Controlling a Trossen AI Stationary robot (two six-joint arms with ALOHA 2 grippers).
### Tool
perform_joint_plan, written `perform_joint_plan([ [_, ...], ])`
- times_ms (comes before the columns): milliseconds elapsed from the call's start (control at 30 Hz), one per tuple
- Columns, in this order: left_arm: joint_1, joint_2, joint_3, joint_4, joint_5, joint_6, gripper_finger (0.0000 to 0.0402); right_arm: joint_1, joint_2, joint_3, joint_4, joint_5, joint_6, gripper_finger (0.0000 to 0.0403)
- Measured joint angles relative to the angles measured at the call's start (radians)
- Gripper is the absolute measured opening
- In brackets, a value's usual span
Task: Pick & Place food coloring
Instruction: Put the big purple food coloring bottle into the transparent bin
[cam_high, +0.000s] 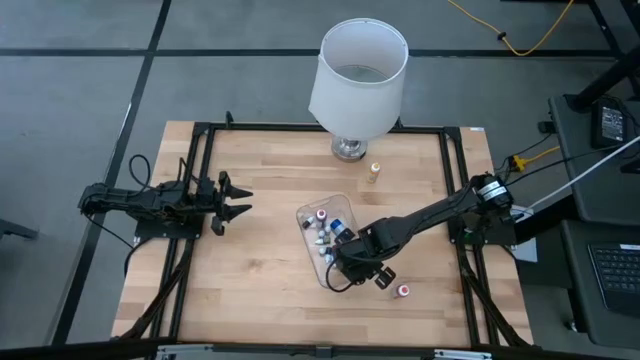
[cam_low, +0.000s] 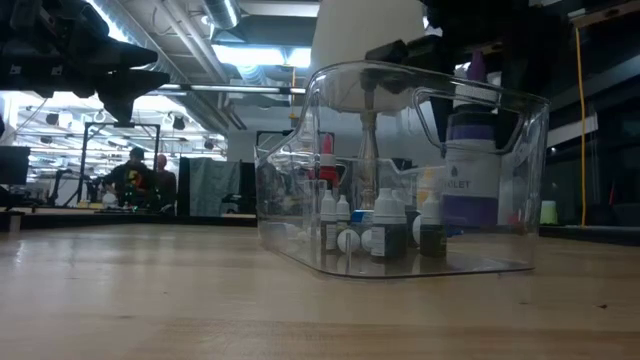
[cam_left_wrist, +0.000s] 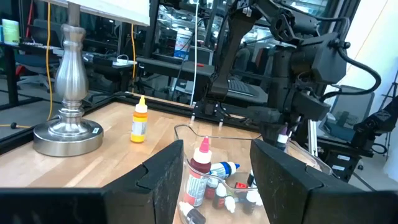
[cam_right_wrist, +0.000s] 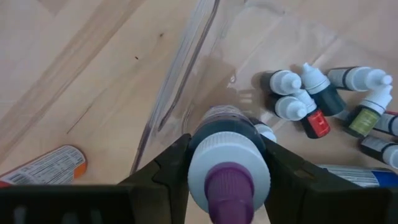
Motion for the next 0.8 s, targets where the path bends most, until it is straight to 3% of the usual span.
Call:
perform_joint_plan([
  [800, 0.000, 0.000, 0.000, 0.000, 0.000, 0.000, 0.0182, -0.001, 0.005, 0.000, 0.006, -0.004, 0.001, 0.0169],
])
